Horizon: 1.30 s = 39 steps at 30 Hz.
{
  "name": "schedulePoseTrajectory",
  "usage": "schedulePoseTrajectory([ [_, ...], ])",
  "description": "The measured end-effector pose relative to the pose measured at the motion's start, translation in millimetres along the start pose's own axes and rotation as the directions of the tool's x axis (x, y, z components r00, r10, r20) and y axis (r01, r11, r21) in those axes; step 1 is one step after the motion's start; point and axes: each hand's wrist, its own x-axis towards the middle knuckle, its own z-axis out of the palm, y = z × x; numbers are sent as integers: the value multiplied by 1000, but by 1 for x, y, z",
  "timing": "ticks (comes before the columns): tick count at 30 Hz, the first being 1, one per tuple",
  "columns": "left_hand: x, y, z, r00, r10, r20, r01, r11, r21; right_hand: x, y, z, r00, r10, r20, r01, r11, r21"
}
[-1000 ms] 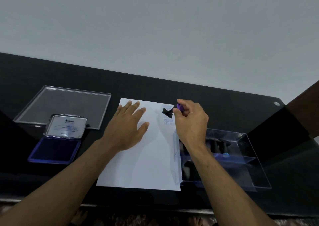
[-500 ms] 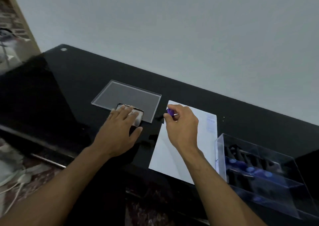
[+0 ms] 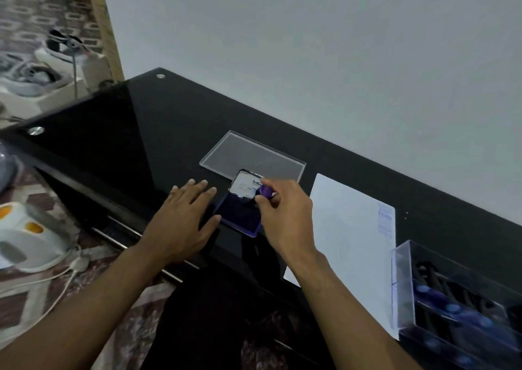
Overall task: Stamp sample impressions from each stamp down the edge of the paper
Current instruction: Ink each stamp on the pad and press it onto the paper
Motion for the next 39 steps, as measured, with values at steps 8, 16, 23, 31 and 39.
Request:
schedulePoseTrajectory([
  [8,1,-11,12,1000,28,14,-28,1000,13,-4,-7,1,993,-92,75,97,993,-69],
  [16,0,-13,19,999,40,-24,-38,998,48,1,-7,11,983,-80,163,97,991,-95],
  [23,-1,-14,22,998,46,-48,-43,997,64,6,-5,21,955,-58,290,125,969,-215],
  [31,-1,-14,23,997,46,-57,-42,998,56,11,-8,16,943,-10,334,107,956,-273],
  [39,-1,-14,22,998,40,-47,-37,998,49,14,-11,16,940,3,340,103,950,-294],
])
